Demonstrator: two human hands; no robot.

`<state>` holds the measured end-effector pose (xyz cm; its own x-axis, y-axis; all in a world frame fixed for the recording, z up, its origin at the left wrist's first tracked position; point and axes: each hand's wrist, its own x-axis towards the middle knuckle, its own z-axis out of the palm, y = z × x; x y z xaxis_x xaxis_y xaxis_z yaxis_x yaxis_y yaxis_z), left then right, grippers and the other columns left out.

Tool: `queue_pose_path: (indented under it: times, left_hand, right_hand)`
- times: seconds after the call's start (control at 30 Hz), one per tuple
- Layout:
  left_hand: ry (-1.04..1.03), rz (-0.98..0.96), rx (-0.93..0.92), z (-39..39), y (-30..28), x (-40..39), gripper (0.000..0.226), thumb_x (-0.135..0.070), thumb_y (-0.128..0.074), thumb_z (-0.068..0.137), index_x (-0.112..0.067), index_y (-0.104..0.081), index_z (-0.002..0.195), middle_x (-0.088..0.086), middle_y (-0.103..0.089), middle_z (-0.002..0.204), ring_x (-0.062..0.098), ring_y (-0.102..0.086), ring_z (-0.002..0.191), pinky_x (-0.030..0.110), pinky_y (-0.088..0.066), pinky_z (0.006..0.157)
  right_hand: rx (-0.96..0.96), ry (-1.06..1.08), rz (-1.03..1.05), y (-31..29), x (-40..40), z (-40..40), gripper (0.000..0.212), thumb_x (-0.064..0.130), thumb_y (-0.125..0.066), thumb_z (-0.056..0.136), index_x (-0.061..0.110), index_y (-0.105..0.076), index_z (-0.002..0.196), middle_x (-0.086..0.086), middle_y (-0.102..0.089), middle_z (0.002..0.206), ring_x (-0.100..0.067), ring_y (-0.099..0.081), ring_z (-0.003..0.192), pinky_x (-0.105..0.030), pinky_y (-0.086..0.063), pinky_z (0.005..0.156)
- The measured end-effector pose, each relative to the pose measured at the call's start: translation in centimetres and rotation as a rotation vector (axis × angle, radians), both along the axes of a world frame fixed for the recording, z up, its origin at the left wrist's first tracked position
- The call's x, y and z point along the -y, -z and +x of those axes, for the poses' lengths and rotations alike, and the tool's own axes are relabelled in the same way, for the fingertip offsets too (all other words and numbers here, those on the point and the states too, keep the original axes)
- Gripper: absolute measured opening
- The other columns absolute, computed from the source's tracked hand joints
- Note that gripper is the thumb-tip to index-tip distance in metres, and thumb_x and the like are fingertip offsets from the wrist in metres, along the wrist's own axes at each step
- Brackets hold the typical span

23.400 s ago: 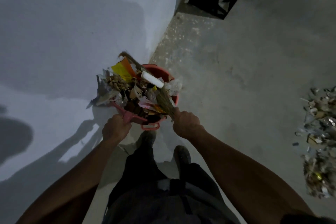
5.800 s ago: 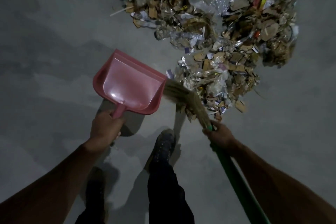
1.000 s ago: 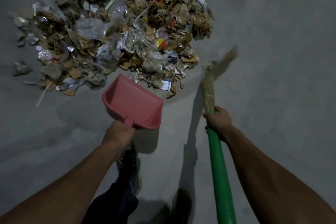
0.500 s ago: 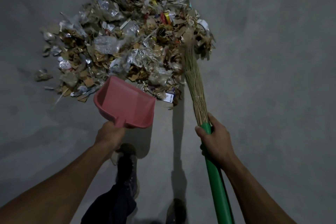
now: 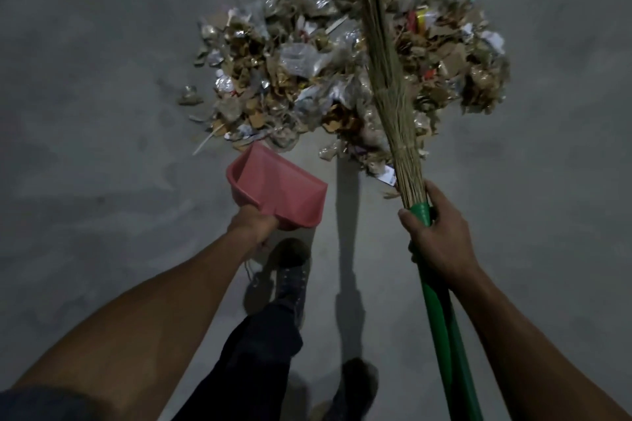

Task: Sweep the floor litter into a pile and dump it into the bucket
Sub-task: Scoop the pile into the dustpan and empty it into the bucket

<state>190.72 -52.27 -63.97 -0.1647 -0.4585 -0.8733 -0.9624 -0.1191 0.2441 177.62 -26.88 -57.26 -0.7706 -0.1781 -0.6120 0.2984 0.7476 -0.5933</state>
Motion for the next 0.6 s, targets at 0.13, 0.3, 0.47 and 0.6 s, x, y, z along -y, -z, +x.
queue_pose_path:
  times: [0.13,0.3,0.47,0.6]
  left_hand:
    - [-0.080,0.056,0.055,1.3,2.8,1.9,0.024,-0.024,-0.064,0.082,0.000,-0.062,0.088,0.016,-0.063,0.072,0.025,-0.055,0.051,0.029,-0.044,0.049]
    - [-0.140,0.110,0.051,1.2,6.3,3.5,0.019,-0.008,-0.061,0.086,-0.004,-0.056,0.069,0.012,-0.052,0.057,0.020,-0.043,0.043,0.025,-0.036,0.047]
    - [-0.080,0.126,0.034,-1.0,9.4,4.4,0.019,-0.012,-0.065,0.089,-0.002,-0.060,0.074,0.015,-0.059,0.066,0.022,-0.048,0.046,0.026,-0.042,0.047]
    - [-0.031,0.158,0.004,-4.2,10.5,3.8,0.016,-0.012,-0.065,0.090,0.003,-0.063,0.085,0.016,-0.058,0.068,0.019,-0.045,0.039,0.020,-0.037,0.038]
  right_hand:
    - [-0.015,-0.114,0.043,3.8,3.1,0.4,0.071,0.029,-0.062,0.093,0.035,-0.024,0.153,-0.005,-0.060,0.118,-0.028,-0.066,0.071,-0.038,-0.058,0.053]
    - [-0.065,-0.225,0.130,7.5,4.5,-1.6,0.072,0.036,-0.062,0.092,0.037,-0.021,0.152,-0.007,-0.060,0.127,-0.033,-0.066,0.087,-0.052,-0.058,0.074]
    - [-0.127,-0.243,0.144,9.8,4.1,-5.6,0.070,0.031,-0.063,0.093,0.033,-0.025,0.152,-0.008,-0.062,0.119,-0.028,-0.065,0.076,-0.051,-0.058,0.069]
    - [-0.173,-0.206,0.117,10.7,3.3,-10.0,0.065,0.031,-0.063,0.093,0.036,-0.031,0.150,-0.004,-0.066,0.116,-0.024,-0.067,0.071,-0.048,-0.060,0.067]
